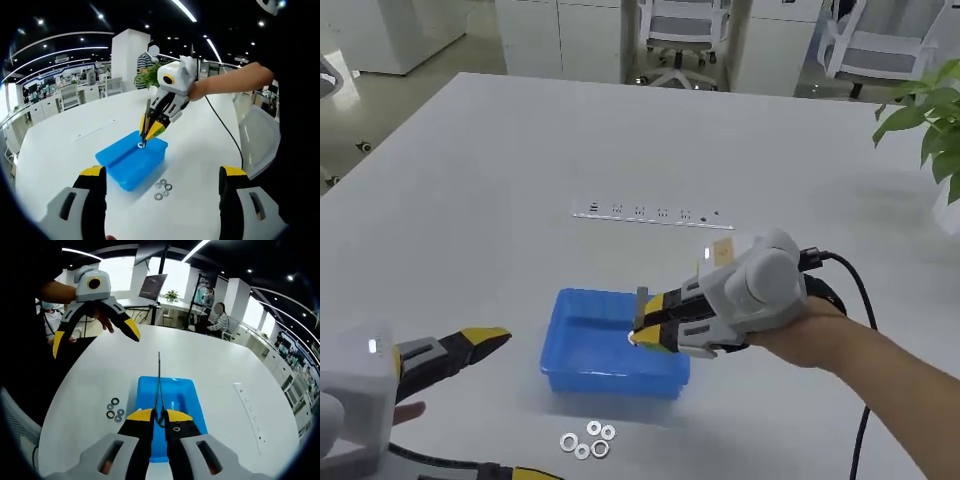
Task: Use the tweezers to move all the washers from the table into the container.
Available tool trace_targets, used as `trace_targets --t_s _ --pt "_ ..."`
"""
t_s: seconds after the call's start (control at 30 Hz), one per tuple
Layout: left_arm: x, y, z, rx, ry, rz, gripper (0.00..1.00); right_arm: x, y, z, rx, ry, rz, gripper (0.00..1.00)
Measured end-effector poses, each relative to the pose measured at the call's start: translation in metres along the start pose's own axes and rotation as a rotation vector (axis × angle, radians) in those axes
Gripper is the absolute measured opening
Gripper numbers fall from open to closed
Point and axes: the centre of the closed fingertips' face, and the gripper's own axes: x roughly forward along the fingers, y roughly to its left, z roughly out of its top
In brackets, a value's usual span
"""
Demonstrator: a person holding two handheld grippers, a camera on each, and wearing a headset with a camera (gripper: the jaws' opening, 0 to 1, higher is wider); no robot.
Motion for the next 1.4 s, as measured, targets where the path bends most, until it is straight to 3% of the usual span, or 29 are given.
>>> trace_targets --t_s 0.57,1.03,1.4 --pt "0.014 0.019 0.010 0.009 -0.021 -0.005 0.91 0.021 -0.008 -0.025 0.018 0.012 0.018 0.09" --pt "0.050 0.033 0.031 0.079 -0.015 -0.072 0.68 0.029 -0.007 -0.041 0.041 0.026 0.045 0.09" --pt "0.079 0.047 0.039 0.139 0.015 -0.115 0.38 0.034 -0.006 -0.048 0.057 0.037 0.056 0.10"
